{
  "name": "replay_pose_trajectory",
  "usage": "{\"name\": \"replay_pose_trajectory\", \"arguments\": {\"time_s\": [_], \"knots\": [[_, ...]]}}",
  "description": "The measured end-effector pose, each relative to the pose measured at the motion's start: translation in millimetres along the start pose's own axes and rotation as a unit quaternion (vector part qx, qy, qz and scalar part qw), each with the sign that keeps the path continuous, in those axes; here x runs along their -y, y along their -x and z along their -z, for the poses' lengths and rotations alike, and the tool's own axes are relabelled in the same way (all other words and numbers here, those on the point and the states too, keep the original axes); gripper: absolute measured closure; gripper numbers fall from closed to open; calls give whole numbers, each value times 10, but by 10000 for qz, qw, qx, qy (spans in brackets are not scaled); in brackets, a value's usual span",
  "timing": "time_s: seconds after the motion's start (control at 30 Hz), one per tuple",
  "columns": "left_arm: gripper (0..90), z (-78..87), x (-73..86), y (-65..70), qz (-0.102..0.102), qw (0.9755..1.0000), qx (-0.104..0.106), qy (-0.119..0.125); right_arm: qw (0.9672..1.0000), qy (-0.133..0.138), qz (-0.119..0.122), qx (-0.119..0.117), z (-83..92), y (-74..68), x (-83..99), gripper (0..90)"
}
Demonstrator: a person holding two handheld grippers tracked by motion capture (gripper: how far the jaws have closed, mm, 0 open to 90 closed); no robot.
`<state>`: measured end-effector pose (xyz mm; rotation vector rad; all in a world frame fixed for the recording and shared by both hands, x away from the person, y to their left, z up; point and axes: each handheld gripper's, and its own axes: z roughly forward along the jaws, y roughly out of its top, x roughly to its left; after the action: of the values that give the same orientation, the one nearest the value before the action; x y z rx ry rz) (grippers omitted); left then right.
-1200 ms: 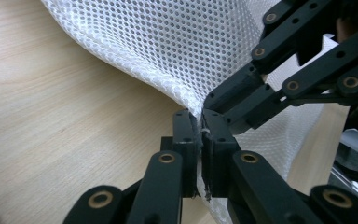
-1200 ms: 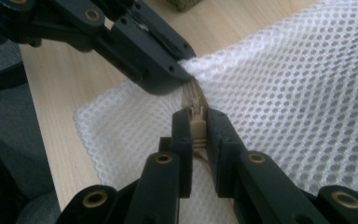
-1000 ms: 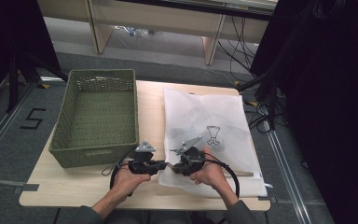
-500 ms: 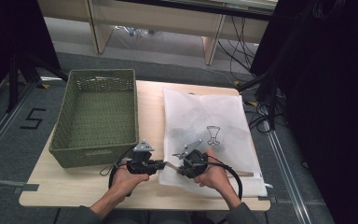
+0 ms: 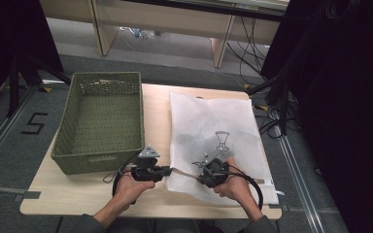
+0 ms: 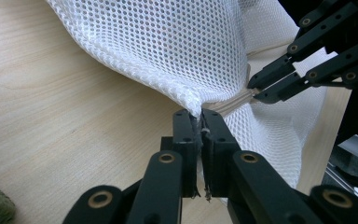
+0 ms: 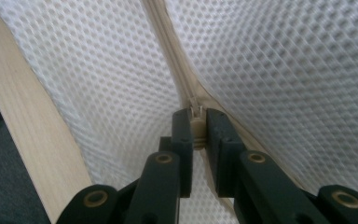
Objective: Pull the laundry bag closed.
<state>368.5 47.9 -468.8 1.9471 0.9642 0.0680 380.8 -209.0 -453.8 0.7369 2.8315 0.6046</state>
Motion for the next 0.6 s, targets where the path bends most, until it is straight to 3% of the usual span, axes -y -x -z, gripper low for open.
{"name": "replay_pose_trajectory", "arguments": {"time_s": [0.13,0.27,0.4,0.6], "knots": [[850,1,8,3,-4,10000,-4,-15,9997,-43,-208,131,58,57,130,829],[850,12,4,-7,-33,10000,-48,-5,9991,-143,-221,327,120,140,272,829],[850,19,13,-21,23,10000,-48,0,9981,-165,-404,433,177,214,405,829],[850,18,12,-14,-11,10000,-55,-11,9975,-157,-509,458,224,273,514,829]]}}
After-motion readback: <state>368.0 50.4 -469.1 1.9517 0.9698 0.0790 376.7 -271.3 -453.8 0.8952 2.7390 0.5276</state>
